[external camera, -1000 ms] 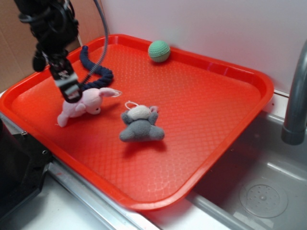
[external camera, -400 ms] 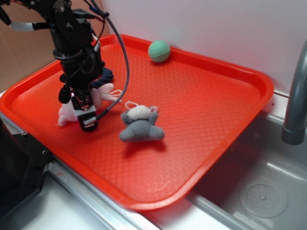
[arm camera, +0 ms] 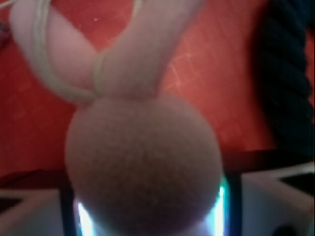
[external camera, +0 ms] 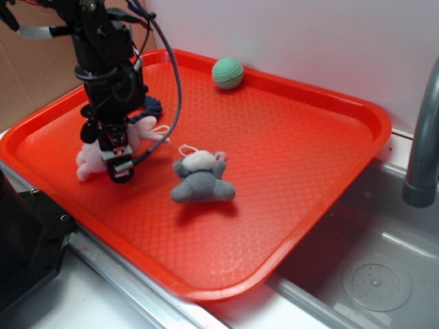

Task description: Grab the pink bunny.

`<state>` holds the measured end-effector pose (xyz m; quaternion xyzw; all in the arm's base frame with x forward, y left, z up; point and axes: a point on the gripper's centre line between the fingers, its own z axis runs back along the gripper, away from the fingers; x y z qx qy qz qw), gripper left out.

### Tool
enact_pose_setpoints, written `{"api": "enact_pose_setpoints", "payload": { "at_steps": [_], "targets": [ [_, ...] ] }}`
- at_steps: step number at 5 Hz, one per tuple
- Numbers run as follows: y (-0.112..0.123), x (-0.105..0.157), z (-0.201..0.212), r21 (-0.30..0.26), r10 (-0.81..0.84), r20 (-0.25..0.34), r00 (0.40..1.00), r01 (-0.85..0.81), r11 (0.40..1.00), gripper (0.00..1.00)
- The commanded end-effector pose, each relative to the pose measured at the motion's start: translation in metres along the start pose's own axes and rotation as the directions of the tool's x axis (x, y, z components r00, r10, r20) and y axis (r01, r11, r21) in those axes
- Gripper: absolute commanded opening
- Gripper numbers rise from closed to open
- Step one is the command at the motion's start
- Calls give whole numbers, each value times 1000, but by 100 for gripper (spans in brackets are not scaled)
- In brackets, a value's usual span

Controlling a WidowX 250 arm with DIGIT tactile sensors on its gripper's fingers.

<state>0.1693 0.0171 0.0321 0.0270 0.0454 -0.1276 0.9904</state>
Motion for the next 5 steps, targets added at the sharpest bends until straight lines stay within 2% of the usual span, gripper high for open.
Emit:
{"api": "enact_pose_setpoints", "payload": {
  "at_steps": [1,3,4,5],
  "targets": [
    [-1,17,74,-70,244,36,969,-241,968,0],
    [-18,22,144,-119,357,110,928,-344,931,0],
    [-28,23,163,-114,371,151,916,-357,927,0],
    [-29,23,164,-119,367,160,916,-352,929,0]
  ]
}}
